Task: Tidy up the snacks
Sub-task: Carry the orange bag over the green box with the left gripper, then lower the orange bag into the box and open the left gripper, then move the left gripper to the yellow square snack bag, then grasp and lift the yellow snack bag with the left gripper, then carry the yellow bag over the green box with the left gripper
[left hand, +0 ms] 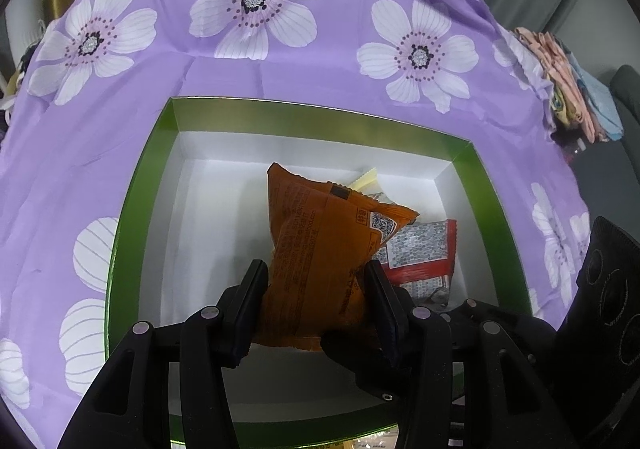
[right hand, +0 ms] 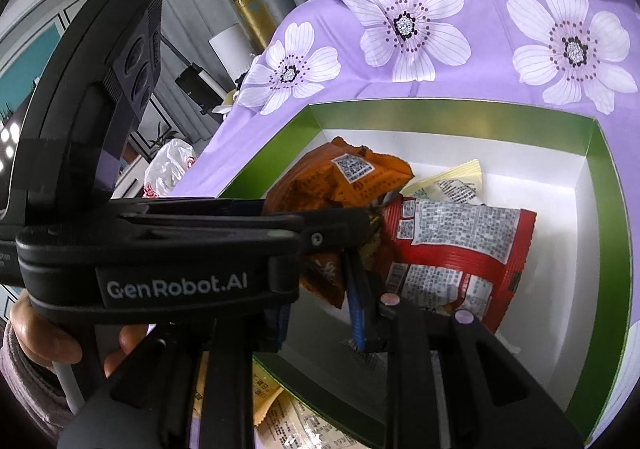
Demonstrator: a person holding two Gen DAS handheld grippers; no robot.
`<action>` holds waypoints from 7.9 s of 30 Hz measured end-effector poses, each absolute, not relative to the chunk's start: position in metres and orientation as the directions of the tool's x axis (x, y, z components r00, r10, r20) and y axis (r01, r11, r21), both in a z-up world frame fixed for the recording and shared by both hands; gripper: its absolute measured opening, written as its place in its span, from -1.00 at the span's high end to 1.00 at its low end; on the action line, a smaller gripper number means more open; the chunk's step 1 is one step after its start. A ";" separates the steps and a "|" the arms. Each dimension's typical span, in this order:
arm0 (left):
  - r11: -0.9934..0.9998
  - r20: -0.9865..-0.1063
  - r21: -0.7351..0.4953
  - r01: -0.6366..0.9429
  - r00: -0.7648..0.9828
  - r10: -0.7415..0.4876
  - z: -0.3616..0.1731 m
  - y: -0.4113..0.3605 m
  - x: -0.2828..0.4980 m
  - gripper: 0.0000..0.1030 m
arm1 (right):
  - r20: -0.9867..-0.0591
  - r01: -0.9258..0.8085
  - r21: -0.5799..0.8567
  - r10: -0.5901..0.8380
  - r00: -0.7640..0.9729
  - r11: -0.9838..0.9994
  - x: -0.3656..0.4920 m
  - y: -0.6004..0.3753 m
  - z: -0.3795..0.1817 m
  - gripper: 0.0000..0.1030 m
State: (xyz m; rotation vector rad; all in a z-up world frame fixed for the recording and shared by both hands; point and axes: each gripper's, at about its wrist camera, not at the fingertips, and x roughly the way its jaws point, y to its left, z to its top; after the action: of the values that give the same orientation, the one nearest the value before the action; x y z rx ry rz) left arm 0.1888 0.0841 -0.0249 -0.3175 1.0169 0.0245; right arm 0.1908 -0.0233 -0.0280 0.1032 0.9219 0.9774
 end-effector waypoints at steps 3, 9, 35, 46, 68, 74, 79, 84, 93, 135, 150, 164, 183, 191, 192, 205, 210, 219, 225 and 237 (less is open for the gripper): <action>0.962 -0.847 -0.216 -0.170 0.522 -0.098 -0.023 0.081 0.191 0.04 | -0.597 -0.657 0.497 0.773 0.215 0.567 0.192 -0.027 -0.031 0.50; 0.970 -0.857 -0.170 -0.176 0.511 -0.058 -0.019 0.074 0.192 0.04 | -0.576 -0.661 0.520 0.793 0.196 0.541 0.193 -0.029 -0.029 0.50; 0.977 -0.878 0.042 -0.211 0.458 0.137 -0.006 0.041 0.197 0.04 | -0.480 -0.635 0.623 0.864 0.152 0.458 0.196 -0.047 -0.033 0.47; 0.970 -0.872 0.102 -0.223 0.450 0.195 -0.004 0.031 0.198 0.04 | -0.465 -0.634 0.635 0.874 0.143 0.441 0.197 -0.049 -0.033 0.46; 0.963 -0.872 0.123 -0.239 0.437 0.219 -0.002 0.025 0.201 0.04 | -0.446 -0.620 0.657 0.884 0.140 0.430 0.199 -0.053 -0.034 0.46; 0.964 -0.871 0.117 -0.241 0.442 0.216 0.000 0.027 0.200 0.04 | -0.438 -0.624 0.654 0.887 0.147 0.427 0.197 -0.052 -0.033 0.42; 0.960 -0.858 0.144 -0.241 0.454 0.242 0.005 0.023 0.197 -0.13 | -0.425 -0.636 0.645 0.891 0.162 0.423 0.194 -0.053 -0.028 0.18; 0.953 -0.841 0.165 -0.253 0.469 0.270 0.012 0.021 0.193 -0.31 | -0.420 -0.659 0.605 0.882 0.213 0.447 0.189 -0.057 -0.022 -0.05; 0.943 -0.779 0.195 -0.268 0.543 0.315 0.033 0.013 0.175 -0.56 | -0.355 -0.661 0.601 0.891 0.282 0.449 0.185 -0.074 -0.012 -0.50; 0.759 -0.729 -0.368 -0.537 0.674 0.123 -0.003 0.101 -0.011 -0.93 | -0.396 -0.685 0.524 0.857 0.330 0.506 0.105 -0.110 -0.015 -0.91; 0.840 -0.746 -0.342 -0.420 0.665 0.029 -0.021 0.090 0.009 -0.93 | -0.445 -0.698 0.513 0.850 0.282 0.500 0.067 -0.101 -0.033 -0.90; 0.904 -0.709 -0.391 -0.175 0.684 -0.174 -0.043 0.095 0.042 -0.93 | -0.606 -0.696 0.379 0.732 0.311 0.610 0.038 -0.054 -0.039 -0.68; 0.846 -0.680 -0.499 -0.186 0.689 -0.250 -0.061 0.118 0.034 -0.88 | -0.702 -0.690 0.295 0.640 0.313 0.661 0.054 -0.017 -0.044 -0.42; 0.840 -0.693 -0.505 -0.198 0.674 -0.258 -0.066 0.119 0.038 -0.64 | -0.713 -0.683 0.297 0.631 0.306 0.667 0.055 -0.013 -0.046 -0.29; 0.840 -0.694 -0.504 -0.198 0.672 -0.258 -0.067 0.119 0.037 -0.53 | -0.715 -0.682 0.297 0.629 0.305 0.668 0.056 -0.012 -0.046 -0.25; 0.844 -0.692 -0.506 -0.177 0.667 -0.275 -0.066 0.113 0.035 0.01 | -0.710 -0.707 0.298 0.644 0.285 0.642 0.054 -0.009 -0.047 0.33; 0.831 -0.668 -0.530 -0.170 0.687 -0.285 -0.061 0.119 0.029 0.04 | -0.694 -0.716 0.302 0.660 0.288 0.630 0.047 -0.010 -0.041 0.43; 0.820 -0.626 -0.556 -0.137 0.718 -0.305 -0.050 0.121 0.020 0.04 | -0.674 -0.739 0.228 0.650 0.350 0.634 0.032 -0.009 -0.026 0.43; 0.833 -0.593 -0.543 -0.104 0.749 -0.293 -0.039 0.118 0.013 0.04 | -0.655 -0.741 0.209 0.654 0.379 0.638 0.029 -0.012 -0.018 0.43; 0.851 -0.553 -0.522 -0.066 0.786 -0.278 -0.015 0.105 0.009 0.04 | -0.605 -0.743 0.176 0.666 0.436 0.646 0.023 -0.021 -0.001 0.43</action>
State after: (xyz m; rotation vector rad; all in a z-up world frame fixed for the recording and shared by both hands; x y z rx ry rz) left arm 0.0086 0.1053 -0.0153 -0.5515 0.6652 -0.1204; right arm 0.0234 -0.0215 -0.0007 -0.1231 0.6949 0.8793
